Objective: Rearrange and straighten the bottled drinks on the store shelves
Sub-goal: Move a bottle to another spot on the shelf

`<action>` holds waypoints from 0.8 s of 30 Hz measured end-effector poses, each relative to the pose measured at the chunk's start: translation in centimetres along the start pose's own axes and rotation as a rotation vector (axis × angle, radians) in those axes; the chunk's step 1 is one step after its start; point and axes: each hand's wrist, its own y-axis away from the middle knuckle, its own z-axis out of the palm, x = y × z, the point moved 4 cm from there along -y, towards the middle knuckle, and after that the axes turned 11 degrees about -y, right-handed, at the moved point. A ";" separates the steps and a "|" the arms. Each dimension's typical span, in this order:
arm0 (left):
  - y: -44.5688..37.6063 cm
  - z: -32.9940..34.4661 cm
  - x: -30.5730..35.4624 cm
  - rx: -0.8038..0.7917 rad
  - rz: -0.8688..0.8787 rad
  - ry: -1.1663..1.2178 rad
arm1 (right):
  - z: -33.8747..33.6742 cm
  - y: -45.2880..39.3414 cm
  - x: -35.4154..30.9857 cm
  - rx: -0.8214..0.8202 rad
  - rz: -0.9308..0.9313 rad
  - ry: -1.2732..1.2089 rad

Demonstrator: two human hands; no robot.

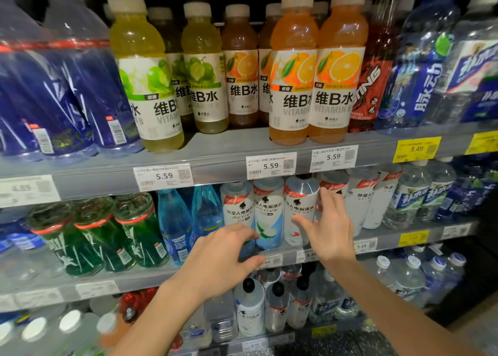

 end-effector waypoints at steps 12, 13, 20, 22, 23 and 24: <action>1.4 -0.5 -1.4 0.003 -0.037 -0.024 | -0.2 0.6 -0.2 0.085 0.026 -0.158; 1.6 -0.6 -1.5 0.004 -0.041 -0.027 | -0.4 0.7 -0.3 0.092 0.017 -0.156; 3.8 -1.8 -2.3 0.026 -0.083 -0.113 | -0.5 2.6 -2.4 0.034 -0.058 -0.225; 4.8 -2.3 -2.6 0.036 -0.096 -0.126 | 0.0 3.5 -3.5 -0.027 -0.074 -0.268; 5.3 -2.6 -2.8 0.041 -0.105 -0.128 | 0.3 3.9 -4.2 -0.053 -0.092 -0.287; 5.9 -2.9 -3.0 0.047 -0.116 -0.132 | 0.5 4.3 -4.9 -0.076 -0.114 -0.301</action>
